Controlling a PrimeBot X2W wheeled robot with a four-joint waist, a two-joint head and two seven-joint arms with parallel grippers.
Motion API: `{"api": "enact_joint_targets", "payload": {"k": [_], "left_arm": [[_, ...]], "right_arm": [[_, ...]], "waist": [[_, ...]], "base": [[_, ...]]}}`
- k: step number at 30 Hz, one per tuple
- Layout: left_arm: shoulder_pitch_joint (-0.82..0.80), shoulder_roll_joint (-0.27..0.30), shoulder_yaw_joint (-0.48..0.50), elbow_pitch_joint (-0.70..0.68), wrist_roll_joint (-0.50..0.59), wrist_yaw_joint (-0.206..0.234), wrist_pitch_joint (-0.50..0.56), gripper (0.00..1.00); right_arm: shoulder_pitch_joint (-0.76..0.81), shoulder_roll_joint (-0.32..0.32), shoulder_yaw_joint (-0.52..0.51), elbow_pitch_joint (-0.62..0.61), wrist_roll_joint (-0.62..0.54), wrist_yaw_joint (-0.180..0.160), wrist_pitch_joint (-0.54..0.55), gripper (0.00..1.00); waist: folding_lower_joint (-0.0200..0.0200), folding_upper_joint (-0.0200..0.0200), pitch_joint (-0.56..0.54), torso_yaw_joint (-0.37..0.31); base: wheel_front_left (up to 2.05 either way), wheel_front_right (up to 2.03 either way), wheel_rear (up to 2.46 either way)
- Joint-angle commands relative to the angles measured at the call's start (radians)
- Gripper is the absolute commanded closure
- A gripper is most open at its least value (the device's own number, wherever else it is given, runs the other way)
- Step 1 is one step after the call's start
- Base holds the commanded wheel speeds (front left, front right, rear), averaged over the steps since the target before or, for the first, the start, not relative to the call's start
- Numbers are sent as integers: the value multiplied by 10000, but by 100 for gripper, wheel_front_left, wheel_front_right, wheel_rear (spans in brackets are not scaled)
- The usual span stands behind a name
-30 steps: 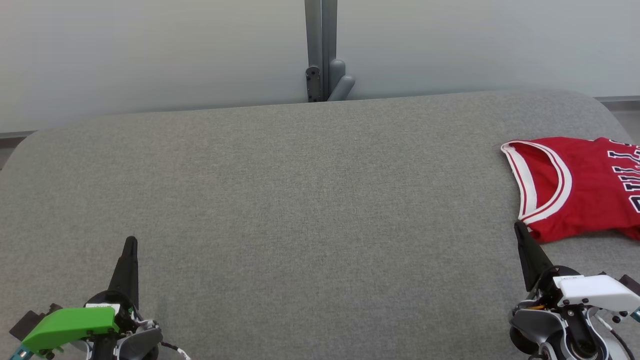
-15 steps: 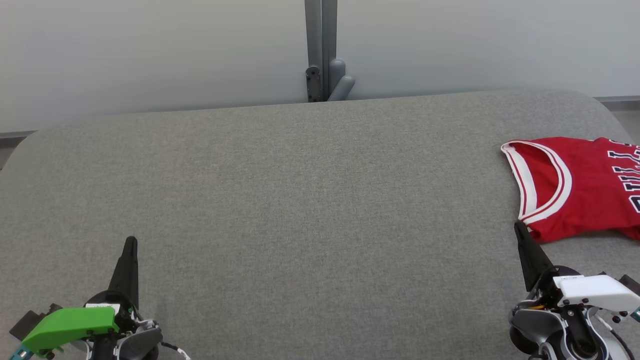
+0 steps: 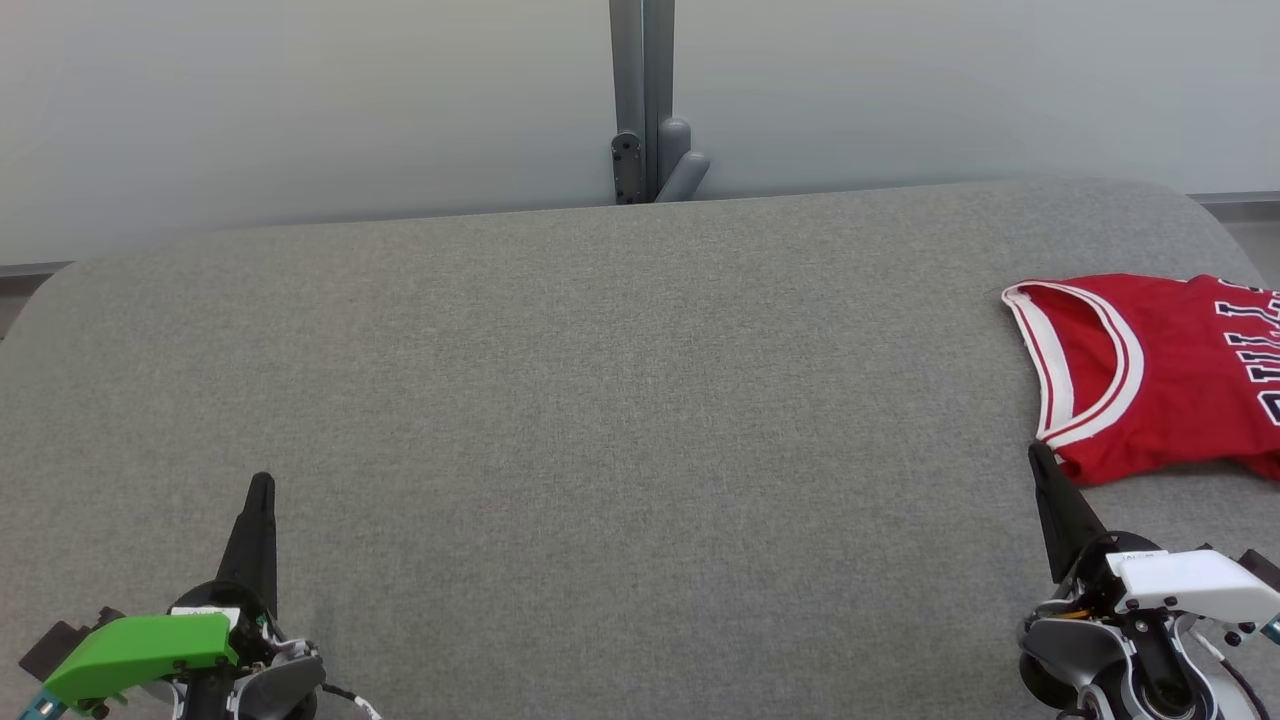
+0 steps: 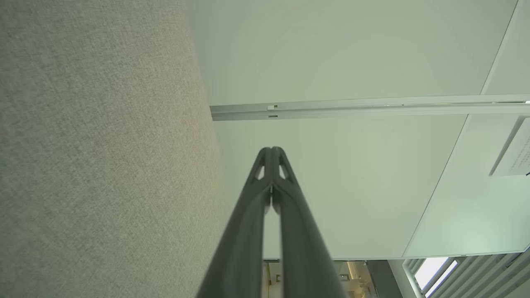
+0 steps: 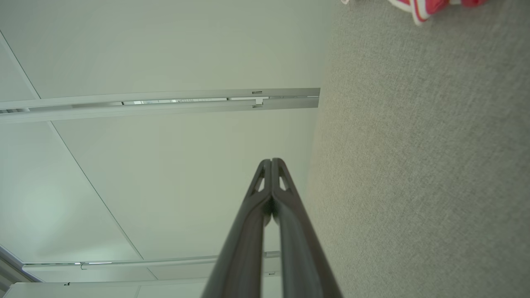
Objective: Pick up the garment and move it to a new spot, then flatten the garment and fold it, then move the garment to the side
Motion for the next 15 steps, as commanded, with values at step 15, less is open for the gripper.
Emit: {"api": "enact_joint_targets", "payload": {"k": [15], "left_arm": [[-120,50,13,-19,4,-71,28,100]], "right_arm": [[-28,-49,-22,-34,42,4,12,100]], "waist": [[0,30,0,0]], "base": [[0,0,0]]}}
